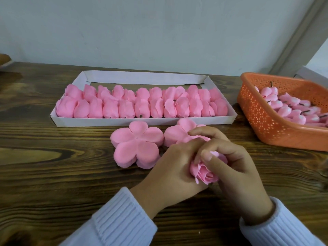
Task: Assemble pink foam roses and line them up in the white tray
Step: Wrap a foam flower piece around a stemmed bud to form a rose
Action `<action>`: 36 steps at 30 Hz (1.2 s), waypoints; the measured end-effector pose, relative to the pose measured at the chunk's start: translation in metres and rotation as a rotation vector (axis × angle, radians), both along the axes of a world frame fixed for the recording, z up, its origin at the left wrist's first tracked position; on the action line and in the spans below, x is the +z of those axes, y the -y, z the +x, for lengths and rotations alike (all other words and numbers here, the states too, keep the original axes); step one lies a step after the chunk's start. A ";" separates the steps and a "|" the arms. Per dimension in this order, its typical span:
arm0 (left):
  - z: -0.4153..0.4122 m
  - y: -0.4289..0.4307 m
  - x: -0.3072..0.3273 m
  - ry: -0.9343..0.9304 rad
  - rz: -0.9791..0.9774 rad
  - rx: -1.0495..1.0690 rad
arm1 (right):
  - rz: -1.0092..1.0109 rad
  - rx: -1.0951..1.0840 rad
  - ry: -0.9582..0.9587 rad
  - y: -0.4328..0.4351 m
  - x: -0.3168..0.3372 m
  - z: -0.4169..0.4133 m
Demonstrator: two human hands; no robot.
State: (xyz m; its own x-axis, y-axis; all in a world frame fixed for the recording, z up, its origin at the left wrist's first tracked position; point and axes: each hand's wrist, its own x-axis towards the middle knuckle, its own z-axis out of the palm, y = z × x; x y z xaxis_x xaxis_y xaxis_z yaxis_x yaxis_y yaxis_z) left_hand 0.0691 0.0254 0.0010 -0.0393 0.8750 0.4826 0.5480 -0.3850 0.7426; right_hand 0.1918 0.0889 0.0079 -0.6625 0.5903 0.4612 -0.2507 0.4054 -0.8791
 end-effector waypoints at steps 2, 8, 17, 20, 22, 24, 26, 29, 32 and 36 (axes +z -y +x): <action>0.000 -0.001 0.000 0.010 0.005 0.015 | 0.007 0.028 0.006 -0.001 0.000 0.001; 0.000 -0.004 -0.004 0.033 0.047 -0.069 | -0.048 0.020 -0.046 0.001 -0.002 0.000; -0.001 -0.002 -0.003 0.165 0.036 0.018 | -0.142 0.047 0.034 0.006 -0.003 -0.002; -0.001 -0.001 0.000 0.124 0.062 0.066 | -0.157 0.060 0.041 0.008 -0.002 -0.003; 0.000 -0.002 0.003 0.022 0.123 0.074 | -0.128 0.031 0.063 0.009 -0.003 -0.003; 0.000 -0.001 0.002 -0.037 0.158 0.073 | -0.093 0.005 0.058 0.008 -0.003 -0.004; 0.000 0.000 0.003 0.028 0.126 0.106 | -0.138 0.049 0.005 0.008 -0.004 -0.005; 0.000 -0.001 0.005 0.113 0.241 0.162 | -0.495 0.158 -0.130 0.006 -0.002 -0.009; 0.001 -0.001 0.010 0.239 0.258 0.199 | -0.756 0.249 -0.046 0.003 -0.002 -0.013; 0.002 0.003 0.012 0.399 0.119 0.091 | -0.826 0.427 0.102 0.001 -0.002 -0.014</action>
State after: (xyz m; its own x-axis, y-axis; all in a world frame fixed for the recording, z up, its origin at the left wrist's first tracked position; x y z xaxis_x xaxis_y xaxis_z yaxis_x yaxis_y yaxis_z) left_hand 0.0713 0.0226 0.0127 -0.3180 0.7983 0.5115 0.2620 -0.4445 0.8566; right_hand 0.1780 0.0880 0.0056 -0.9130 0.4021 -0.0683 -0.1402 -0.4667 -0.8732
